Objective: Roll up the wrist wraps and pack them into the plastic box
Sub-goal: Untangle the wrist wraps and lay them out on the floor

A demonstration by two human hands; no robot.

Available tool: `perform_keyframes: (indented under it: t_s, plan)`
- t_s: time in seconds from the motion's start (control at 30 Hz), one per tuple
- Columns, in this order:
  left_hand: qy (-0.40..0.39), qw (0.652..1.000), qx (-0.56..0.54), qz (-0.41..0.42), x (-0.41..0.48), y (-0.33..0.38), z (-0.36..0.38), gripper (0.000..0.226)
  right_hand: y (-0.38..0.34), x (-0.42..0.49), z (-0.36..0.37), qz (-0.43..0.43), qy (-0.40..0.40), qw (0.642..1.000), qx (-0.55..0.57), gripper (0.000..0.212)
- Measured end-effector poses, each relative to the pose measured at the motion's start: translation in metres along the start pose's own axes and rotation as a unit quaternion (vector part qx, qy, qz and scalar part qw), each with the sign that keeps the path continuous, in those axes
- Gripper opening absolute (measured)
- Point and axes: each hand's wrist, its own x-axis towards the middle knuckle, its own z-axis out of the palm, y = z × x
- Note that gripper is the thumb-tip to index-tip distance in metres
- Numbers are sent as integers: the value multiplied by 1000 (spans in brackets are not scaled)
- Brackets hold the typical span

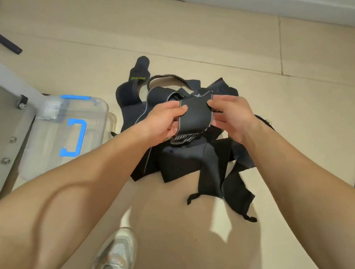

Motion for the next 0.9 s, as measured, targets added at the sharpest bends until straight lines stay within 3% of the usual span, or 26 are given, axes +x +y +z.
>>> perform_keyframes:
  t_s: [0.1,0.2,0.3,0.4,0.47,0.53,0.6,0.73,0.8,0.83,0.9]
  plan:
    - [0,1000,-15,20,-33,32,4,19,-33,-28,5,-61,21,993,-103,17]
    - [-19,1000,-2,23,-64,68,5,25,-62,-56,6,-172,38,942,-287,45]
    - [-60,997,50,7,-100,104,4,30,-90,-90,7,-242,-78,879,-403,73]
    - [-94,990,108,3,-135,130,1,30,-111,-125,11,-217,-180,881,-380,61]
    - [-128,984,126,8,-157,139,0,27,-119,-139,12,-207,-192,902,-328,45]
    - [-142,981,132,20,-175,144,-3,29,-123,-151,14,-184,-221,918,-273,49]
    - [-146,978,144,39,-192,148,-5,29,-125,-164,17,-173,-228,922,-261,54]
    - [-149,968,196,45,-221,155,-11,24,-128,-192,21,-184,-209,904,-325,13]
    - [-158,956,243,43,-228,154,-19,18,-126,-201,15,-174,-221,921,-270,14]
    - [-164,948,269,41,-233,153,-25,20,-124,-205,10,-167,-223,931,-235,17]
    - [-163,930,327,38,-239,149,-37,51,-117,-212,0,-164,-204,949,-177,17]
